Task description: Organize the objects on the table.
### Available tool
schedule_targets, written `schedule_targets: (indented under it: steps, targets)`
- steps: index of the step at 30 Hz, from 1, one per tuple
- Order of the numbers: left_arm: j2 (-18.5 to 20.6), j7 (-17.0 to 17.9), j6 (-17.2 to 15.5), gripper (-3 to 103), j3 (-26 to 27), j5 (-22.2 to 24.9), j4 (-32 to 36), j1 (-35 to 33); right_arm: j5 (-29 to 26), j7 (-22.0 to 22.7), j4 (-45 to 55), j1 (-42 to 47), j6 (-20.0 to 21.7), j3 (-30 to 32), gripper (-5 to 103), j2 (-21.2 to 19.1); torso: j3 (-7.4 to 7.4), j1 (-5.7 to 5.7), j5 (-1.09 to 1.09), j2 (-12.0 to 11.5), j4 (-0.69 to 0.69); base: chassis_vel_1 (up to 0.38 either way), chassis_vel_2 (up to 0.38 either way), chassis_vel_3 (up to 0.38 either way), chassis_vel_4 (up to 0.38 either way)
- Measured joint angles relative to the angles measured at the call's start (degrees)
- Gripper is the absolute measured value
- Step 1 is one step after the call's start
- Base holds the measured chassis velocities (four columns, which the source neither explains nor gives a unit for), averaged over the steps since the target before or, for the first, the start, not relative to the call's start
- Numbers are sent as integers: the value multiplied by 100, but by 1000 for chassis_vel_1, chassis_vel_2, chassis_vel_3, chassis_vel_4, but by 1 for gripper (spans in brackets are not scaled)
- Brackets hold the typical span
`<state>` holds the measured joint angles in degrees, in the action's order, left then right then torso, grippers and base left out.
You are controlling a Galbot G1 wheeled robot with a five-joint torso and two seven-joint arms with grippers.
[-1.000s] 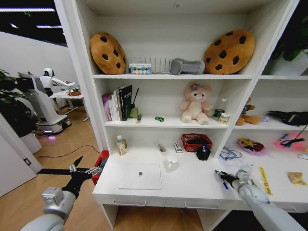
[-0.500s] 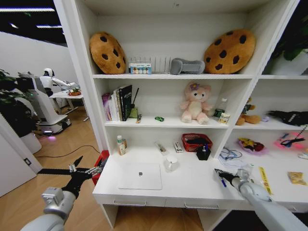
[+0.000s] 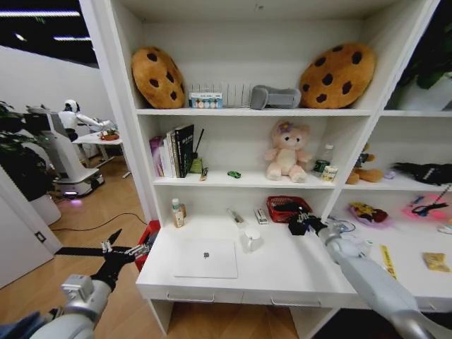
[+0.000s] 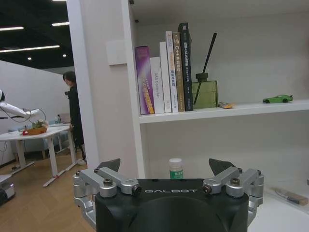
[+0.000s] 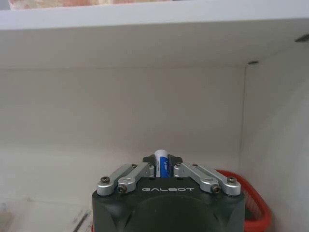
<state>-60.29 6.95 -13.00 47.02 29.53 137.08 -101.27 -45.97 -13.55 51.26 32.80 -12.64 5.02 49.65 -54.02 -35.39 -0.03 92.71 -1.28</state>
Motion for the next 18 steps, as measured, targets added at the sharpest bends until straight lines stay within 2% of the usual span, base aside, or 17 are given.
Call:
schedule_targets:
  steps: [5,9,18]
  targets:
    - [0,0,0,100,0,0,0,0,139,13,-332,-265,-132,-179,12,151,0,0,3,0,-2,0,0,0,0]
    - [0,0,0,100,0,0,0,0,351,136,-836,-569,-399,-284,12,352,0,0,3,0,-1,0,0,0,0]
    - [0,0,0,100,0,0,0,0,333,147,-829,-592,-433,-213,12,304,1,0,3,0,-1,0,0,0,0]
